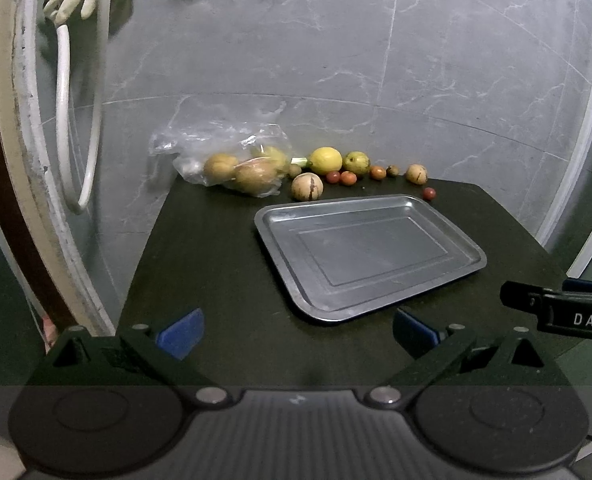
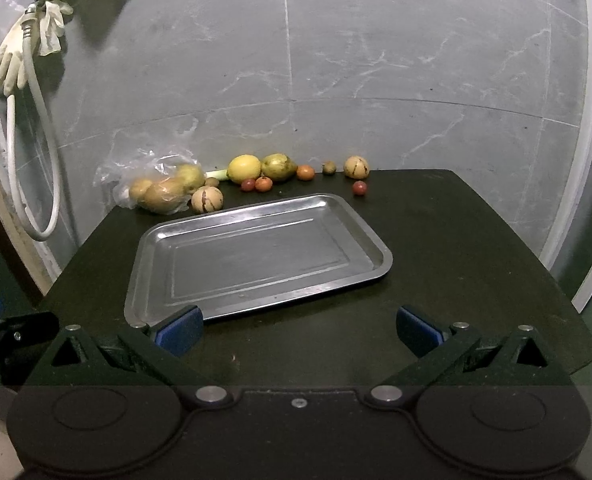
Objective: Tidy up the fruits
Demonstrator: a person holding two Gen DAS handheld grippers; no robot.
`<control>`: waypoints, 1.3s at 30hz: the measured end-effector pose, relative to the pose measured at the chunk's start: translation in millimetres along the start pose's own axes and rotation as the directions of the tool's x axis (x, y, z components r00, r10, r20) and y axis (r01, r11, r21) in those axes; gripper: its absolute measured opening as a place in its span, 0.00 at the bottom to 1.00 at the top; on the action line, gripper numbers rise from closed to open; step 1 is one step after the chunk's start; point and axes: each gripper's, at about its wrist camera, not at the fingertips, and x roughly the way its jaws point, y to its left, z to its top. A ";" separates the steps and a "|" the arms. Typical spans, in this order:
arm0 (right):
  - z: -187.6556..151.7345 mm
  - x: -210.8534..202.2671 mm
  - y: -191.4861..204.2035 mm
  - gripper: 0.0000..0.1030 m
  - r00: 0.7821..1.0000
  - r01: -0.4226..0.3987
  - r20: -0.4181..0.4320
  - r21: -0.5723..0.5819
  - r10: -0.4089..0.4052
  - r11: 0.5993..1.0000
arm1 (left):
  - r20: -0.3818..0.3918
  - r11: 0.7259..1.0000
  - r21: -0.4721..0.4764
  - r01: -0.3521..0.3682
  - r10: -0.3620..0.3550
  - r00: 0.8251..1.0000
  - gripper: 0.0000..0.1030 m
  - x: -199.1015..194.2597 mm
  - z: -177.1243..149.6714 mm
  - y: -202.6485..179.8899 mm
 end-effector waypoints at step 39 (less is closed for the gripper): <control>11.3 10.1 1.9 0.99 1.000 0.020 -0.018 0.008 -0.020 1.000 | -0.019 1.000 -0.015 0.014 -0.015 1.000 0.99 10.7 8.8 7.1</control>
